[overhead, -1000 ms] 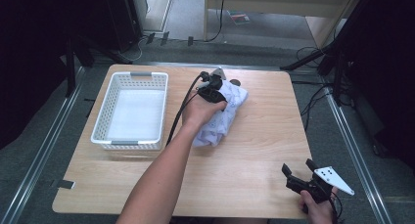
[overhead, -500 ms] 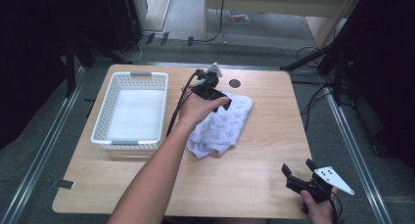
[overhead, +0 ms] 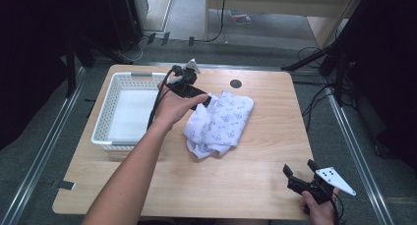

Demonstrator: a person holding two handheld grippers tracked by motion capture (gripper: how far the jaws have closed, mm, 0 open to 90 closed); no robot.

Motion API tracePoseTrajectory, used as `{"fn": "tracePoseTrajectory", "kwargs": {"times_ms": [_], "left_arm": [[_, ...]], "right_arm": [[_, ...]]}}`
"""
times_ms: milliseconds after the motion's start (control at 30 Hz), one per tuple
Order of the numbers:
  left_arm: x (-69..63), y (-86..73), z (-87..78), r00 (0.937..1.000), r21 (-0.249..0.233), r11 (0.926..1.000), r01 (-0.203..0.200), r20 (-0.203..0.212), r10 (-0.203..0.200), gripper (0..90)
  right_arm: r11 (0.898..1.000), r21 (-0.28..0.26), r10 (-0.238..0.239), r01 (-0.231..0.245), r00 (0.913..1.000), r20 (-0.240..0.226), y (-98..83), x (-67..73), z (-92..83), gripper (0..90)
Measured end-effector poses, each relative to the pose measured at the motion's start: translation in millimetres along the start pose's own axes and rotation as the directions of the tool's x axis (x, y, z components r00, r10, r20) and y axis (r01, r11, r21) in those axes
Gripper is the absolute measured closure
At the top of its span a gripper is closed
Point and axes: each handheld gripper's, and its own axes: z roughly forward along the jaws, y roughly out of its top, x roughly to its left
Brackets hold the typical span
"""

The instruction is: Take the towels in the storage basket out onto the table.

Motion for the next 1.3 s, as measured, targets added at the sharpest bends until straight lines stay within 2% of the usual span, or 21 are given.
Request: {"fn": "tracePoseTrajectory", "kwargs": {"times_ms": [300, 667, 767, 1100, 1300], "left_arm": [[34.9, -16.3, -14.6, 0.9989, -0.018, 0.9992, 0.035, -0.032, -0.035, 0.0], [66.6, -38.1, -27.0, 0.9963, -0.023, 0.9982, 0.056, -0.064, -0.057, 0.0], [77.3, -44.4, -32.3, 0.9944, -0.031, 0.9963, 0.081, -0.066, -0.083, 0.0], [102.7, -70.0, -49.3, 0.9897, -0.062, 0.9917, 0.113, -0.082, -0.118, 0.0], [123.7, -90.0, -59.0, 0.9831, -0.099, 0.9839, 0.148, -0.093, -0.158, 0.0]], "right_arm": [[1.000, 0.001, 0.000, 0.000, 1.0000, 0.001, 0.0, 0.0, 0.1, 5.2], [1.000, 0.002, 0.000, 0.000, 1.0000, 0.000, 0.0, 0.0, 0.3, 5.2], [1.000, 0.003, 0.001, -0.001, 1.0000, -0.001, 0.1, 0.0, 0.4, 5.2], [1.000, 0.004, -0.001, 0.001, 1.0000, 0.002, 0.2, 0.2, 0.5, 5.2], [1.000, 0.005, 0.001, -0.001, 1.0000, 0.002, 0.2, 0.3, 0.6, 5.2]]}}
